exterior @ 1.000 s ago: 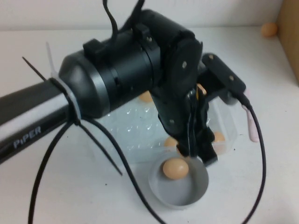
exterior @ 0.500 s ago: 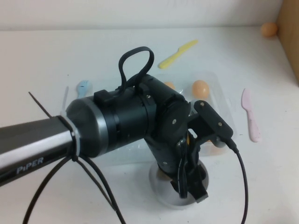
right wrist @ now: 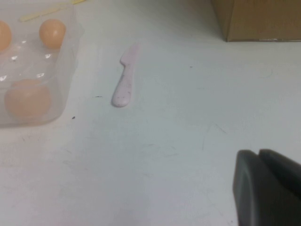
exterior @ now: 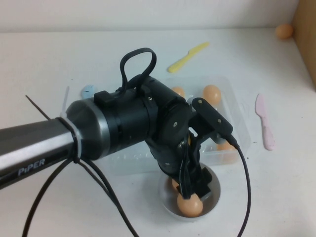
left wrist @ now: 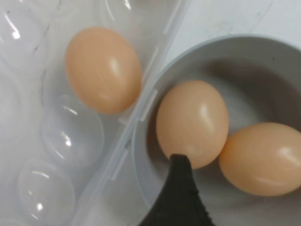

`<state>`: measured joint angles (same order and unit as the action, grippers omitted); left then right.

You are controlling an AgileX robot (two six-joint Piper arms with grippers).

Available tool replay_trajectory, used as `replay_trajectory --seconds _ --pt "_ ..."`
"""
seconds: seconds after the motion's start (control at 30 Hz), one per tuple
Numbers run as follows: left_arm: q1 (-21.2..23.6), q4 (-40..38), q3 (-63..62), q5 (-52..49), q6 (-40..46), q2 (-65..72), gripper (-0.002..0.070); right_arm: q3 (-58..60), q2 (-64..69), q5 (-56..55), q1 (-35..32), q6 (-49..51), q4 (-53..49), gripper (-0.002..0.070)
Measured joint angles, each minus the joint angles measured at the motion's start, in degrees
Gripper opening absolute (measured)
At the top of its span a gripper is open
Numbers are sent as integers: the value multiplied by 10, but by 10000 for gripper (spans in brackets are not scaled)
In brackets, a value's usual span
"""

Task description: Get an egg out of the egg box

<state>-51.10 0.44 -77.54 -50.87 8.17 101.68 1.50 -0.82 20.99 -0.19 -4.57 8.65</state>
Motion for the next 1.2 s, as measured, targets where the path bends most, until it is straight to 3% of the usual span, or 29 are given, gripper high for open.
replay_trajectory --seconds 0.1,0.23,0.33,0.8,1.03,1.2 --pt "0 20 0 0 -18 -6 408 0 0 0 0 0 0 -18" --pt "0 57 0 0 -51 -32 127 0 0 0 0 0 0 -18" --pt "0 77 16 11 -87 -61 33 0 0 0 0 0 0 -18" --pt "3 224 340 177 -328 -354 -1 0 0 0 0 0 0 -18" --pt "7 170 450 183 -329 -515 -1 0 0 0 0 0 0 -18" --pt "64 133 510 182 -322 -616 -1 0 0 0 0 0 0 -18"
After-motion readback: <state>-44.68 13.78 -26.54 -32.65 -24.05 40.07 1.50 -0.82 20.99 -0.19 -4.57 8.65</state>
